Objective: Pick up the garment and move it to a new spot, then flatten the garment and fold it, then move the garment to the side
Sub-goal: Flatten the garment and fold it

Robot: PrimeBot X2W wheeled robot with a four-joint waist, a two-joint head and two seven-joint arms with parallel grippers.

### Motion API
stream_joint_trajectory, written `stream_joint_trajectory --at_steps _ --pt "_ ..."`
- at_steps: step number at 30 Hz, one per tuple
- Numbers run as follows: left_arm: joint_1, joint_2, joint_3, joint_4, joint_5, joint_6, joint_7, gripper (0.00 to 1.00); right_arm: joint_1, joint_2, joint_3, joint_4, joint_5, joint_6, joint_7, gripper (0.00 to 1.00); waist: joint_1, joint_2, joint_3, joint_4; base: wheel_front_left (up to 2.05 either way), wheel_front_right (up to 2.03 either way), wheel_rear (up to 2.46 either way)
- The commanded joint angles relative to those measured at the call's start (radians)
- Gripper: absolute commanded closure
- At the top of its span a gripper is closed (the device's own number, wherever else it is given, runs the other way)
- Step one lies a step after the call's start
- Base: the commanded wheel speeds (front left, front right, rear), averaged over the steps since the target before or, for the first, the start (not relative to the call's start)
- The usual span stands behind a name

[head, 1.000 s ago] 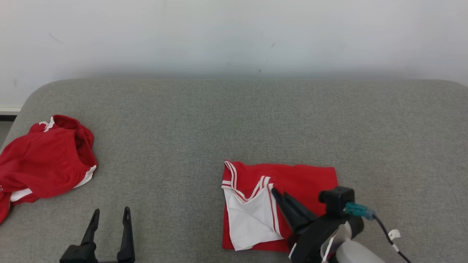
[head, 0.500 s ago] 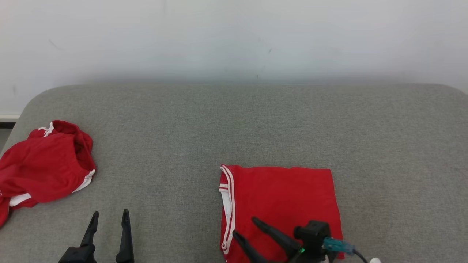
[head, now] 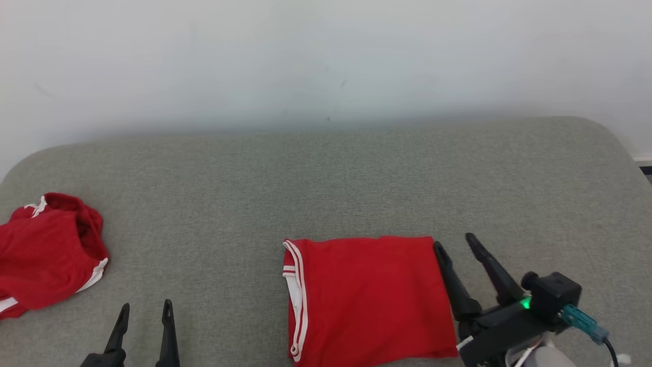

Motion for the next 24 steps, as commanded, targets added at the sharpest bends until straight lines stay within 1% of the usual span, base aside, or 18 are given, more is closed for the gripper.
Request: stream_joint_trajectory --at_steps 1,5,9,10,12,15,19,24 --pt "0.012 -0.002 0.004 -0.005 0.009 0.005 -0.003 0.00 0.040 0.011 -0.053 -0.020 -0.052 -0.002 -0.004 0.00 0.0000 0.0000 -0.007 -0.021 0.00 0.00 0.00" --pt "0.013 0.003 0.013 -0.014 0.017 0.006 -0.003 0.00 0.098 0.040 -0.153 -0.060 -0.121 -0.002 -0.005 0.00 0.0000 0.0000 -0.011 -0.042 0.00 0.00 0.00" --pt "0.021 0.012 0.013 -0.030 0.033 0.006 -0.003 0.00 0.147 0.062 -0.221 -0.100 -0.202 -0.002 -0.005 0.00 0.0000 0.0000 -0.015 -0.059 0.00 0.00 0.00" --pt "0.021 0.012 0.013 -0.030 0.033 0.006 -0.003 0.00 0.147 0.062 -0.221 -0.100 -0.202 -0.002 -0.005 0.00 0.0000 0.0000 -0.015 -0.059 0.00 0.00 0.00" --pt "0.025 0.014 0.011 -0.039 0.039 0.006 -0.003 0.00 0.173 0.095 -0.258 -0.117 -0.213 -0.002 -0.005 0.00 0.0000 0.0000 -0.018 -0.065 0.00 0.00 0.00" --pt "0.034 0.017 0.019 -0.051 0.040 0.010 -0.003 0.00 0.204 0.126 -0.306 -0.137 -0.229 -0.002 -0.005 0.00 0.0000 0.0000 -0.025 -0.067 0.00 0.00 0.00" --pt "0.046 0.026 0.035 -0.076 0.034 0.010 -0.003 0.00 0.245 0.164 -0.345 -0.162 -0.259 -0.002 -0.005 0.00 0.0000 0.0000 -0.034 -0.066 0.00 0.00 0.00" --pt "0.076 0.036 0.035 -0.112 0.033 0.001 -0.003 0.00 0.262 0.179 -0.355 -0.163 -0.282 -0.002 -0.005 0.00 0.0000 0.0000 -0.041 -0.060 0.00 0.00 0.00"
